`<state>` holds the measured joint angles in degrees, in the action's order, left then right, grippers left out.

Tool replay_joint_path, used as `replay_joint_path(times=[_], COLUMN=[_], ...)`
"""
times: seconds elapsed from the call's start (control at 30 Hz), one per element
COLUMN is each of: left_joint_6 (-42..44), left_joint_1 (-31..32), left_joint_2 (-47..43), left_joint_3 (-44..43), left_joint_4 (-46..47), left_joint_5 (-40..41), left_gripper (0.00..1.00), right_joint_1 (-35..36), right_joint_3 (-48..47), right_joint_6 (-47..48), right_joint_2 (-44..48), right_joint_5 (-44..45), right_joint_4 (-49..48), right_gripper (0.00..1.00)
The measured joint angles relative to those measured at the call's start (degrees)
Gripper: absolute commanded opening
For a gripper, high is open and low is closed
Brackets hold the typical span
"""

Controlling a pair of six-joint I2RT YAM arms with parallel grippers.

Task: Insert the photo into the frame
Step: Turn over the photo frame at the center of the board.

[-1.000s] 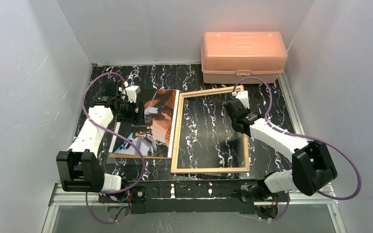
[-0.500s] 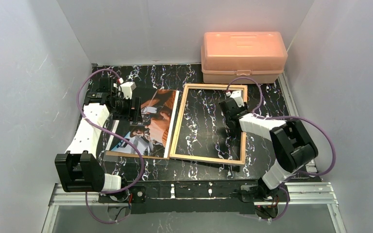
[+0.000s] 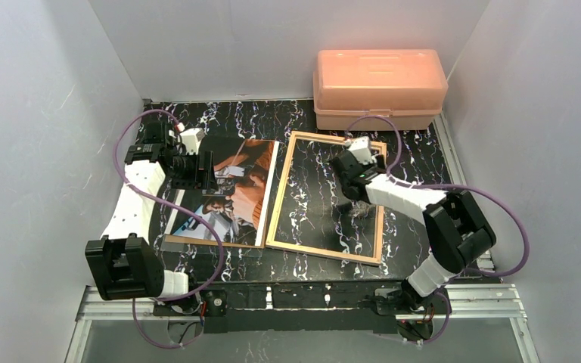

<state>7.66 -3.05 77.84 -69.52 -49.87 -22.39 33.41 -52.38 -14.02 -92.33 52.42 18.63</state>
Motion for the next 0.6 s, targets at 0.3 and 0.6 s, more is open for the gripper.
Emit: replay_joint_path(times=[0.3, 0.6], left_joint_6=[0.44, 4.11], left_joint_1=[-10.1, -19.02], left_joint_2=[4.74, 7.08], left_joint_3=[-4.11, -6.78], left_joint_4=[-2.32, -6.12], left_joint_5=[-4.81, -2.4], left_gripper=[0.71, 0.69], right_joint_1=[21.03, 24.09], right_joint_3=[-18.23, -29.31], right_joint_6=[-13.73, -18.47], right_joint_2=[-7.04, -24.26], right_joint_5=[-8.35, -15.08], right_joint_4=[-2.29, -2.49], right_gripper=[0.87, 0.83])
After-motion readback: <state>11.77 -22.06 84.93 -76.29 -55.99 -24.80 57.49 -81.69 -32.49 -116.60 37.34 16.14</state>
